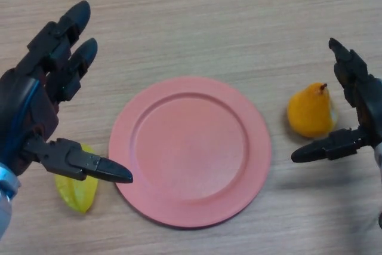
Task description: Pick up the yellow pear and place it on the plate
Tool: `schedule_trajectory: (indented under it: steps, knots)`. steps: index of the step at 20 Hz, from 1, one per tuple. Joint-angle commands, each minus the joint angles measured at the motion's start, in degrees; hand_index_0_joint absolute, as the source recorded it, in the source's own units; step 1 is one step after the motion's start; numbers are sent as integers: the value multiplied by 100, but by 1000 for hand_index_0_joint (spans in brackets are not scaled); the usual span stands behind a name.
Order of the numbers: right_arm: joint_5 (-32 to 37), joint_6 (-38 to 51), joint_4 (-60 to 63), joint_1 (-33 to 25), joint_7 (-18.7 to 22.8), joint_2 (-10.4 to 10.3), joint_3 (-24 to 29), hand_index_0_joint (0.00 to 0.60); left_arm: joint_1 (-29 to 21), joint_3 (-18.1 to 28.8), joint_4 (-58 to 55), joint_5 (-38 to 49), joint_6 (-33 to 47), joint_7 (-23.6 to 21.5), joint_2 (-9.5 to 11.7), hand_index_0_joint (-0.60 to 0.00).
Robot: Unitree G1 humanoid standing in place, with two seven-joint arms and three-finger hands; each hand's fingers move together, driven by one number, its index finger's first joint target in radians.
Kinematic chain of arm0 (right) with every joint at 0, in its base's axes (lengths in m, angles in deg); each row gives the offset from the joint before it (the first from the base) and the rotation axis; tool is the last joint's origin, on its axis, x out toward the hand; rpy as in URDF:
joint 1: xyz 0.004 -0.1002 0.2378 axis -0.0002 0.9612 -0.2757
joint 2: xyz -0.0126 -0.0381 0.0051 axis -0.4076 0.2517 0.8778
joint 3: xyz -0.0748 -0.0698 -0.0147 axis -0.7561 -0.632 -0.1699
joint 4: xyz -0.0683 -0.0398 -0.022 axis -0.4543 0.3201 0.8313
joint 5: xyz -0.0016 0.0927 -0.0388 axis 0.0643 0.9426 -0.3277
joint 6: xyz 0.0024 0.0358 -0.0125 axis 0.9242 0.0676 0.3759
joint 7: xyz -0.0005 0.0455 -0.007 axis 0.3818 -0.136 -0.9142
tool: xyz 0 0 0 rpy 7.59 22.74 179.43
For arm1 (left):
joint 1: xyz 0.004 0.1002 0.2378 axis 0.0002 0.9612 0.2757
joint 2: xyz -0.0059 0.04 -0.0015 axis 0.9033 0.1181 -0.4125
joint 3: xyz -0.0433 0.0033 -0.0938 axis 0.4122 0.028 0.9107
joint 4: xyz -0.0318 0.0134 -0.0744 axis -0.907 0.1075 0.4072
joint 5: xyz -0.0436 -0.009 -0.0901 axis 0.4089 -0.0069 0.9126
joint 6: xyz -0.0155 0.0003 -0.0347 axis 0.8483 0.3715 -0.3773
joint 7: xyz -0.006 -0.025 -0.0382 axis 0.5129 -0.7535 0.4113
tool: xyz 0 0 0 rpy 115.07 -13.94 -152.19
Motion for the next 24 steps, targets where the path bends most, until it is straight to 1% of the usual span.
schedule_trajectory:
  steps: [1, 5, 7, 8, 9, 10, 11, 12, 14, 15, 17, 19, 20, 21, 22, 23, 24]
  knots:
    - [99, 1008, 110, -457, 393, 289, 231, 0, -159, 516, -225, 236, 846, 34, 256, 0]
    - [-73, 1461, 1050, -834, 538, 286, 133, 0, -170, 555, -200, 233, 852, -13, 280, 0]
    - [-71, 1519, 1192, -885, 567, 273, 134, 200, -162, 577, -196, 247, 863, -13, 281, 0]
    - [-112, 1554, 1300, -924, 632, 279, 125, 349, -164, 592, -179, 246, 885, -28, 281, 0]
    - [-180, 1619, 1438, -976, 721, 296, 120, 449, -161, 607, -156, 244, 911, -42, 281, 0]
    - [-96, 1659, 1627, -1080, 860, 296, 209, 581, -159, 635, -87, 223, 973, -77, 291, 0]
    - [-118, 1685, 1684, -1102, 965, 315, 210, 600, -168, 631, -47, 188, 1039, -110, 284, 0]
    - [-221, 1754, 1741, -1130, 1140, 379, 193, 600, -176, 613, 4, 123, 1160, -156, 274, 0]
    - [-88, 1570, 1396, -1023, 1088, 403, 234, 600, -153, 561, 48, 84, 1192, -157, 274, 0]
    - [-191, 1608, 1351, -1020, 1158, 447, 222, 600, -153, 538, 50, 77, 1168, -156, 274, 0]
    - [-243, 1389, 849, -856, 1144, 504, 277, 600, -211, 514, 18, 70, 1043, -143, 315, 0]
    - [-171, 848, -5, -621, 1004, 474, 328, 600, -256, 477, 33, 73, 985, -111, 315, 0]
    - [-40, 339, -733, -442, 853, 381, 314, 600, -299, 470, 16, 128, 885, -98, 329, 0]
    - [44, 103, -1064, -367, 776, 306, 278, 600, -309, 459, 11, 140, 861, -92, 331, 0]
    - [307, -414, -1735, -209, 594, 111, 179, 600, -298, 418, 26, 141, 876, -96, 301, 0]
    - [409, -635, -2017, -140, 551, 18, 118, 600, -293, 406, 34, 152, 885, -100, 287, 0]
    - [497, -943, -2452, -26, 563, -166, -55, 600, -290, 395, 34, 169, 897, -100, 281, 0]
